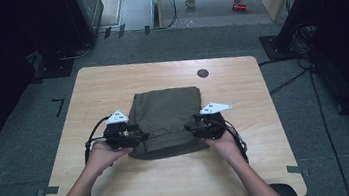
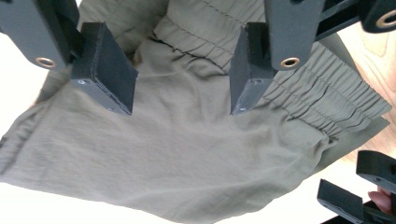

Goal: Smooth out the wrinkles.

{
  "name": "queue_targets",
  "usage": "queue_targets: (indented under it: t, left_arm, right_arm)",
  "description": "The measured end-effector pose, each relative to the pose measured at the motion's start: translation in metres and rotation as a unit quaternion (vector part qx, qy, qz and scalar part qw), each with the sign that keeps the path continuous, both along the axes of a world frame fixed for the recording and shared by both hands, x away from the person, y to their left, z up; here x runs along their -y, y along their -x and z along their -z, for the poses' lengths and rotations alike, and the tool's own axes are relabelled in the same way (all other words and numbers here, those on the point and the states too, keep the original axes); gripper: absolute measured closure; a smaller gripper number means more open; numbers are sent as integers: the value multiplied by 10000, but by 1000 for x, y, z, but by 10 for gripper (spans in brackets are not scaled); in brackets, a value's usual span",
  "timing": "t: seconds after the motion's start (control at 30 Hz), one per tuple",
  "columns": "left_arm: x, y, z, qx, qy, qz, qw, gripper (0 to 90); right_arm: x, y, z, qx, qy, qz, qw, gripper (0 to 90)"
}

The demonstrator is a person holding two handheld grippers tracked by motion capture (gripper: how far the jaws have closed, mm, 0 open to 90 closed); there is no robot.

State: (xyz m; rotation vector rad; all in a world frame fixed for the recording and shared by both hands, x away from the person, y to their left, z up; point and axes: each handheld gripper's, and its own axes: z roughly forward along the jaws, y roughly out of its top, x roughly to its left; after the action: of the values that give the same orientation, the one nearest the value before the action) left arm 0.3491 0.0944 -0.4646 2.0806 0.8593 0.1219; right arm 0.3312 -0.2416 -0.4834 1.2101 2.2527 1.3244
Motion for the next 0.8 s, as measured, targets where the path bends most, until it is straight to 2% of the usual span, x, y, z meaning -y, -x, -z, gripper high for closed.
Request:
queue_targets:
  t: [0.13,0.4,0.57,0.73,0.8]
  left_arm:
    - [-7,-2,-1,39,-55,-66,10000,343]
    - [-24,-8,0,191,-218,-215,9993,342]
    - [-35,-12,1,209,-230,-325,9990,342]
    - [-44,-17,3,217,-229,-429,9986,342]
    - [-49,-20,5,219,-331,-447,9982,343]
  right_arm:
    - [5,-2,-4,36,109,30,9999,387]
    - [22,-9,-7,80,34,224,9997,370]
    - [33,-12,-6,108,-32,339,9994,366]
    - [38,-15,-5,164,47,397,9991,351]
    - [41,-17,-5,164,18,420,9990,352]
